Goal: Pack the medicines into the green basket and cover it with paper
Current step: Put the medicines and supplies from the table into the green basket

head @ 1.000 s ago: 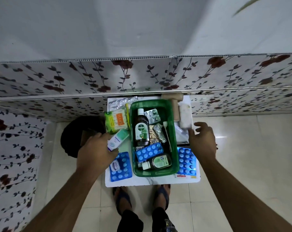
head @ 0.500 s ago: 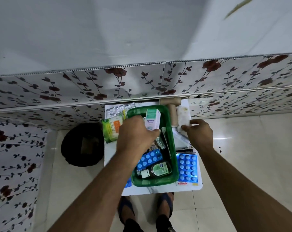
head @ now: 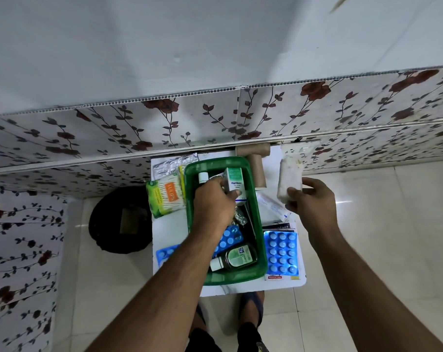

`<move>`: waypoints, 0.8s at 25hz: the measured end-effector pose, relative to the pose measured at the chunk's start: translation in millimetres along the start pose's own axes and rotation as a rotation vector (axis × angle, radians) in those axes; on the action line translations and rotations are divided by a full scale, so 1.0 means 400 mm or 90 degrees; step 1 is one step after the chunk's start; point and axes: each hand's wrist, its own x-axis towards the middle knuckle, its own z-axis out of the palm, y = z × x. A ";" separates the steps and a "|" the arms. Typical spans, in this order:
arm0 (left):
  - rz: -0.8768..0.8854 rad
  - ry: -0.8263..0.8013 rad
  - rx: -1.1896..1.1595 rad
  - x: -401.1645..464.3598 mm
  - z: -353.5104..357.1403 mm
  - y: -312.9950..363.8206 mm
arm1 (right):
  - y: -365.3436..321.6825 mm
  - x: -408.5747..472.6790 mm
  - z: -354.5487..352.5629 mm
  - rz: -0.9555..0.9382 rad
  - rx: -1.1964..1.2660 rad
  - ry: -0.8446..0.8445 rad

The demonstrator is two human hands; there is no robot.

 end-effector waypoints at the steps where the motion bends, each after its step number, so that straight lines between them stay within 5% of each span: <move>1: 0.001 -0.008 0.003 -0.001 -0.003 0.003 | -0.013 -0.019 0.004 -0.012 0.006 0.002; 5: 0.048 0.014 -0.009 -0.030 -0.095 0.015 | -0.090 -0.141 0.037 -0.115 0.008 -0.006; 11: -0.033 0.265 -0.202 -0.052 -0.302 -0.155 | -0.094 -0.228 0.224 -0.198 -0.296 -0.083; 20: -0.081 0.198 -0.184 -0.032 -0.287 -0.332 | -0.067 -0.217 0.282 -0.362 -0.769 -0.113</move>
